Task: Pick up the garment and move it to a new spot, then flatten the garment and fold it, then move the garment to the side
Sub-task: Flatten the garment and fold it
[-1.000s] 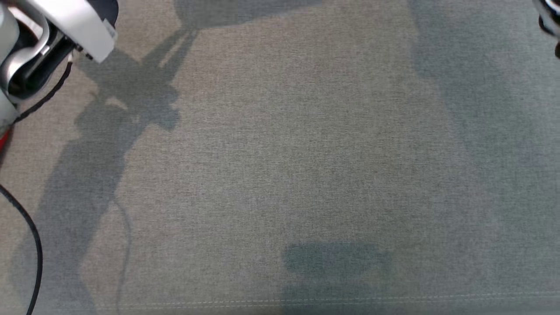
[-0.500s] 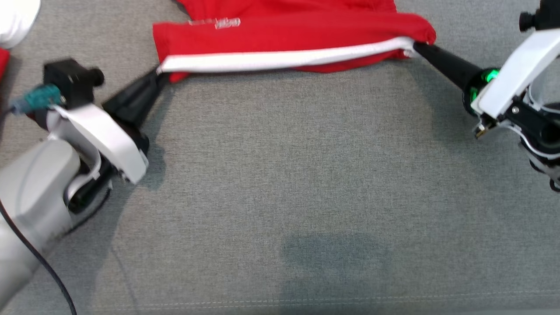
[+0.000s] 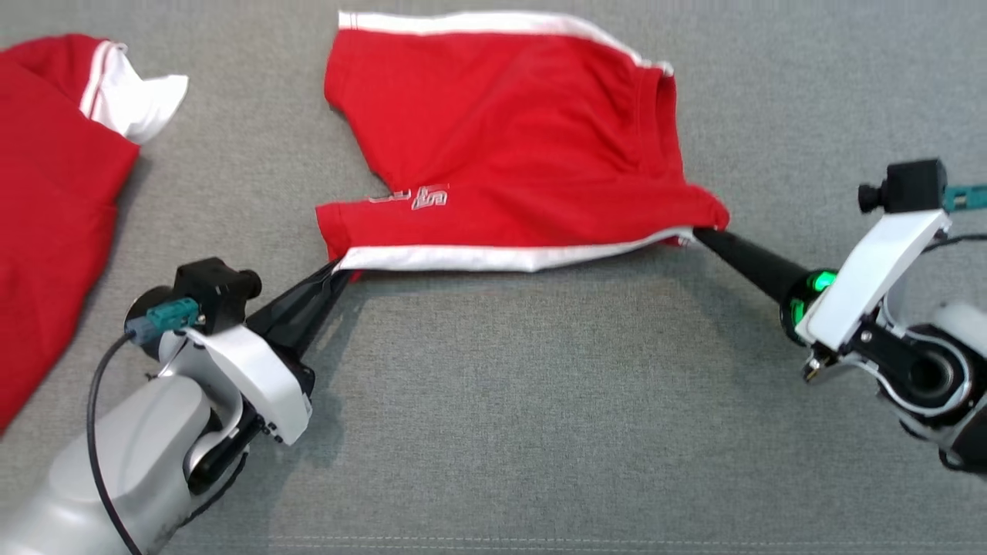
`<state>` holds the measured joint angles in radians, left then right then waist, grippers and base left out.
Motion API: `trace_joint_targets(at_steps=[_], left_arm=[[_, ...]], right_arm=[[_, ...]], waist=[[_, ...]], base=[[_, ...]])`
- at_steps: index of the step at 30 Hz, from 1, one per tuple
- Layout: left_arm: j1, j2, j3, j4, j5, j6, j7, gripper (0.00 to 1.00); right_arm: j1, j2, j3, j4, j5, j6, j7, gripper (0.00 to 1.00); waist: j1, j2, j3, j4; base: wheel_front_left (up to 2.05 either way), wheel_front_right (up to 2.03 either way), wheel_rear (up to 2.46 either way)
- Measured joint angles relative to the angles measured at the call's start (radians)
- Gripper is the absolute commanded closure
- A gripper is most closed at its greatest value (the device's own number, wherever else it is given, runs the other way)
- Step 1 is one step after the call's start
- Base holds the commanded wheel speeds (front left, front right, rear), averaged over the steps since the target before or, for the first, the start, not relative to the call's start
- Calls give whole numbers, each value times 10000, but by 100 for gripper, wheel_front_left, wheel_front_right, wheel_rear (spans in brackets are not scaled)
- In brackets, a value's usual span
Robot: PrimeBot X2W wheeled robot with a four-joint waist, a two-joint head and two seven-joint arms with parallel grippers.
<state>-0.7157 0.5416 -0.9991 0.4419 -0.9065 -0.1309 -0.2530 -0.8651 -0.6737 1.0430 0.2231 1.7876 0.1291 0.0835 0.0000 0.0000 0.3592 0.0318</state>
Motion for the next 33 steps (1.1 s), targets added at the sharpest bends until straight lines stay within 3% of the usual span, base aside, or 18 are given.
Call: trace_joint_targets(at_steps=[7,12,13,14,15,16,17,18,19,20,28,33], left_arm=[[1069,-403,525,500,1110,0,0,100],[2014,-748,594,834,1229,0,2,100],[2109,-784,616,872,1231,0,2,96],[2185,-817,637,905,1233,0,2,88],[2234,-844,637,949,1233,0,2,73],[2269,-853,650,972,1233,0,2,49],[2292,-857,644,1024,1233,0,2,7],[2341,-863,608,1089,1220,0,2,0],[2415,-867,587,1120,1208,0,2,0],[2471,-863,552,1149,1179,0,2,0],[3014,-648,242,1097,117,0,4,0],[3060,-696,813,997,-732,0,4,0]], right_arm=[[1057,-123,150,-98,19,0,-309,100],[1705,-163,322,-107,148,0,-393,100],[1791,-163,324,-127,151,0,-401,100],[1848,-163,336,-138,163,0,-401,100],[1918,-163,349,-146,163,0,-399,100],[1998,-163,357,-159,173,0,-397,100],[2051,-163,370,-161,176,0,-391,100],[2108,-167,384,-161,174,0,-384,68],[2171,-171,389,-161,174,0,-382,14],[2215,-171,407,-161,174,0,-382,0],[2613,-328,408,-420,140,0,-374,0],[2659,-286,410,-460,84,0,-401,0]], waist=[[0,0,-926,179],[0,0,-1454,304],[0,0,-1510,309],[0,0,-1556,312],[0,0,-1604,312],[-1,0,-1641,308],[0,0,-1671,302],[0,0,-1708,298],[0,0,-1746,295],[0,0,-1783,291],[0,0,-2046,320],[0,0,-1970,405]], base=[[0,0,0],[0,0,0],[0,0,0],[0,0,0],[0,0,0],[0,0,0],[0,0,0],[0,0,0],[0,0,0],[0,0,0],[0,0,0],[0,0,0]])
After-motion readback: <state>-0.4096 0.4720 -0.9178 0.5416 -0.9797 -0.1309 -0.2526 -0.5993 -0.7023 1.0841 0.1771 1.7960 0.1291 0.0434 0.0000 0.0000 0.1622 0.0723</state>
